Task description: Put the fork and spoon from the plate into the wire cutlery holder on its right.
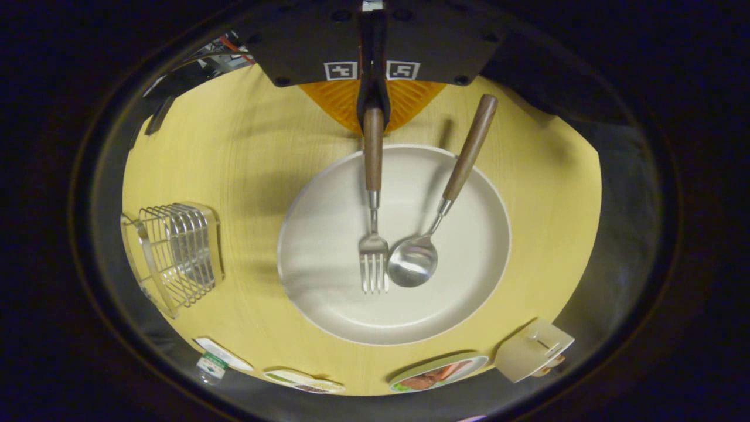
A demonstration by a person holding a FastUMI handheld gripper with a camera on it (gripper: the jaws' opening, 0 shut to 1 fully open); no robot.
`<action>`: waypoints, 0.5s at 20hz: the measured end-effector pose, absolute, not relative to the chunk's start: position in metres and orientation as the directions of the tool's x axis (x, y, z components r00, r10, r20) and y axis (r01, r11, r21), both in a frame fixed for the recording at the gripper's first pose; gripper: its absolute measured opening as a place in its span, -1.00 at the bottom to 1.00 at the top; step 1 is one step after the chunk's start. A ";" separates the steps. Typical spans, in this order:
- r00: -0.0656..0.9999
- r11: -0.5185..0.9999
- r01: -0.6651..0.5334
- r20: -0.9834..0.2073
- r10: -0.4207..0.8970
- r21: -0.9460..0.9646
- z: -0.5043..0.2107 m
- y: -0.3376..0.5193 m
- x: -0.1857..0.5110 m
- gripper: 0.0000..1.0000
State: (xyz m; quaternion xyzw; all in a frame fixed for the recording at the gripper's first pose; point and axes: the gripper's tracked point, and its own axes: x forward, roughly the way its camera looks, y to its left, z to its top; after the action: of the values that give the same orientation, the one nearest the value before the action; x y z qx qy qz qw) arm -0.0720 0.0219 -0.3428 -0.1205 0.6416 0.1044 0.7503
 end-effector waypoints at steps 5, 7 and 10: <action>0.175 0.971 -0.232 -0.980 0.097 0.055 -0.324 0.028 -0.064 -0.93; 0.174 0.973 -0.219 -0.978 0.112 0.072 -0.314 0.027 -0.066 -0.92; 0.183 0.974 -0.208 -0.975 0.124 0.084 -0.289 0.019 -0.068 -0.92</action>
State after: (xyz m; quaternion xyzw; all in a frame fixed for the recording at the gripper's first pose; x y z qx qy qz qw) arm -0.0684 0.0188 -0.2892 -0.0336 0.6298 0.1079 0.7685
